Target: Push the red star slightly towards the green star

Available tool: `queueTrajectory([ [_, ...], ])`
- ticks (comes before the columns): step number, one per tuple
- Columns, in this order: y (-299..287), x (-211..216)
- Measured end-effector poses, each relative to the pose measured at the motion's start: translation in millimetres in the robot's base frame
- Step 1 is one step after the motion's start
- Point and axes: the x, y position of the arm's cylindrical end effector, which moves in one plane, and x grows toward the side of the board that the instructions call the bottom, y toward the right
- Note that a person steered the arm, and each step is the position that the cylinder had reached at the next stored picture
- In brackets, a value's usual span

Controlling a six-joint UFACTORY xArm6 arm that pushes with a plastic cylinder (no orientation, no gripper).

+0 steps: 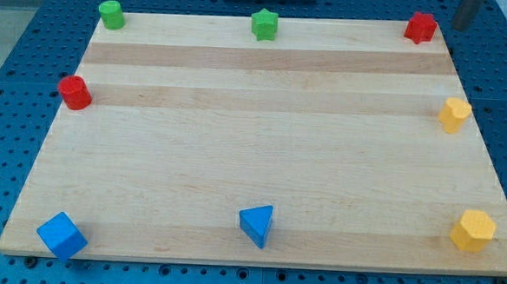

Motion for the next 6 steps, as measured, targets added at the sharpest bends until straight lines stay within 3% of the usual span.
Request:
queueTrajectory([
  [6, -58.8, 21.9],
])
